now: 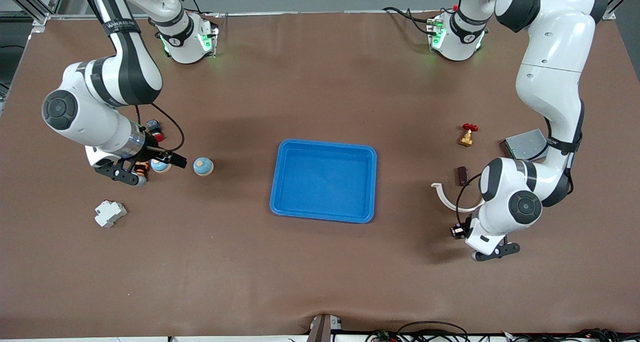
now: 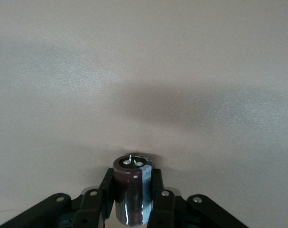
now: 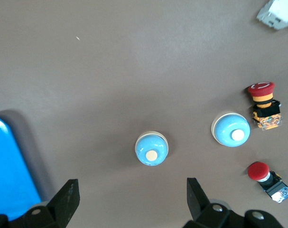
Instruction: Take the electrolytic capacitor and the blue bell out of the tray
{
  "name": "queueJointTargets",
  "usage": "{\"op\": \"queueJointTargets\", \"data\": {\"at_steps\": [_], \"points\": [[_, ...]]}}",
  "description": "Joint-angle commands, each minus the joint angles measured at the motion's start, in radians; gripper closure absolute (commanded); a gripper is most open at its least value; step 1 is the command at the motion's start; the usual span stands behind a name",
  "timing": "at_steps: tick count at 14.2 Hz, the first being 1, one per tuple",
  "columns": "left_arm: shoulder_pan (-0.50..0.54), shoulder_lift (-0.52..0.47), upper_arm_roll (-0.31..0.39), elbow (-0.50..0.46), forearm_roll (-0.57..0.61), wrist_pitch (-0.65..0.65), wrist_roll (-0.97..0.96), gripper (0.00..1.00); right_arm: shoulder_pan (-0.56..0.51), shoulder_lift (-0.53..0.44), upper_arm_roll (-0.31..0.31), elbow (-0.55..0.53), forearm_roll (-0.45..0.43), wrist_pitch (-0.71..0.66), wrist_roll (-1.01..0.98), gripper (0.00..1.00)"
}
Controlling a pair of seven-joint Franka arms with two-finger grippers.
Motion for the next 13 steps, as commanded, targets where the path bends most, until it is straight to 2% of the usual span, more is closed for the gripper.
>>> {"op": "queueJointTargets", "data": {"at_steps": [1, 3, 4, 5, 6, 7, 10, 13], "points": [[-0.001, 0.01, 0.001, 0.005, 0.026, 0.027, 0.001, 0.95, -0.01, 0.018, -0.01, 0.196, -0.075, -0.194, -0.061, 0.0], [0.002, 0.009, 0.001, 0.005, 0.026, 0.028, 0.007, 0.88, -0.029, 0.021, -0.011, 0.326, -0.098, -0.315, -0.122, 0.0], [0.002, 0.009, 0.001, 0.005, 0.026, 0.028, 0.007, 0.74, -0.036, 0.021, -0.011, 0.371, -0.101, -0.346, -0.165, 0.0], [0.002, 0.007, 0.001, 0.005, 0.026, 0.027, 0.007, 0.42, -0.047, 0.021, -0.013, 0.405, -0.101, -0.363, -0.202, 0.0], [0.004, 0.004, 0.001, 0.005, 0.026, 0.027, 0.009, 0.15, -0.073, 0.019, -0.013, 0.419, -0.101, -0.382, -0.239, 0.0], [0.005, 0.001, 0.001, 0.005, 0.028, 0.027, 0.009, 0.0, -0.093, 0.016, -0.013, 0.433, -0.101, -0.393, -0.276, 0.0], [0.01, -0.01, 0.001, 0.007, 0.029, 0.027, 0.016, 0.0, -0.138, 0.01, -0.013, 0.488, -0.1, -0.423, -0.305, 0.0], [0.059, -0.046, 0.0, 0.004, 0.028, 0.016, 0.129, 0.0, -0.158, 0.01, -0.013, 0.533, -0.1, -0.465, -0.307, 0.0]]}}
